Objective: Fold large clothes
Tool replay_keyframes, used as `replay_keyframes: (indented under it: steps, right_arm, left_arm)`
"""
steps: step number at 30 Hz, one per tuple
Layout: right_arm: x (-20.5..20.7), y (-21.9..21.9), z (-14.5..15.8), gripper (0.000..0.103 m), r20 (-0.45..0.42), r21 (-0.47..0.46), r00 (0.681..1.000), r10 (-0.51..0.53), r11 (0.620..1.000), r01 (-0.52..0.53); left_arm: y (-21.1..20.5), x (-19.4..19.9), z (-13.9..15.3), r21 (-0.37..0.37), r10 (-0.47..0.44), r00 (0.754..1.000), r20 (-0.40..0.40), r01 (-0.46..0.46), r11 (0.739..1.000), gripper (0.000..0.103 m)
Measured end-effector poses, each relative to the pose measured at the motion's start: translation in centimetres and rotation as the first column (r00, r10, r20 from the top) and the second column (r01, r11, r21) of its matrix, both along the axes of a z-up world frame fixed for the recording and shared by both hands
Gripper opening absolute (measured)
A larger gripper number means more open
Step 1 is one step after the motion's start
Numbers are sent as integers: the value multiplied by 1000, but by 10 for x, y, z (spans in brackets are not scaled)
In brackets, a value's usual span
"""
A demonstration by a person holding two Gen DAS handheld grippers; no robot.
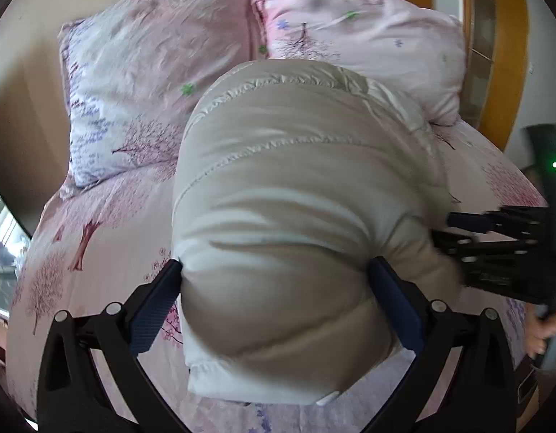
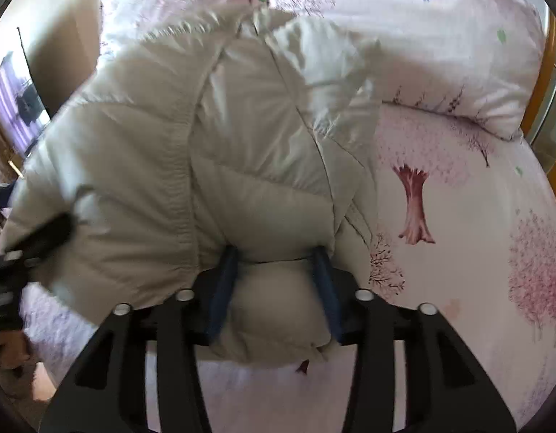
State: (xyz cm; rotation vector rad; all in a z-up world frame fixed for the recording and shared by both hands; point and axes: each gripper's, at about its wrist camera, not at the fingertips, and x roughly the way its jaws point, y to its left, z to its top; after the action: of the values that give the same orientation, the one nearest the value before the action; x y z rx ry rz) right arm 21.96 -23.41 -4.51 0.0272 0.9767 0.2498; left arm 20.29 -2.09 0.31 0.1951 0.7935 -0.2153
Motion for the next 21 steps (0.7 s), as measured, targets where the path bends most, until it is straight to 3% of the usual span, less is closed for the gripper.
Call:
replay_keyframes:
  steps: [2,4,6,8,10,14,16,18,21]
  right_arm:
    - [4,-4,13,46,-27,12,1000,12,1000,-12]
    - [6,-15,43,43,21,77,999,32,996,-33]
    - [16,-28,71,43,86,128,996,27,991,-38]
    - [42,-38,89,43,106,174,994,40,983,-58]
    - [73,-35,96,41,92,163,994,63,984,-77]
    - [128,-18,90,41,44,123,992,121,984,-125]
    - [149,-11,69,40,-49,70,991,127,990,-124]
    - [166,-9,39,38,-165,63,976,143,989,-134]
    - [172,-9,20,38,-234,50,961,146,989,-138]
  left_arm:
    - [12,5,11,-49,-19,1000,-16,18,999,101]
    - [32,17,32,-101,-16,1000,22,18,995,101]
    - [45,35,53,-105,-10,999,51,15,994,101]
    - [53,72,69,-118,-43,998,49,48,992,101]
    - [54,107,71,-134,-69,998,3,69,989,101]
    - [45,165,55,-110,-83,992,-96,73,991,101]
    - [42,189,39,-80,-83,984,-155,72,994,101]
    - [42,199,30,-107,-102,974,-202,82,991,101]
    - [32,213,16,-87,-116,959,-260,96,992,101]
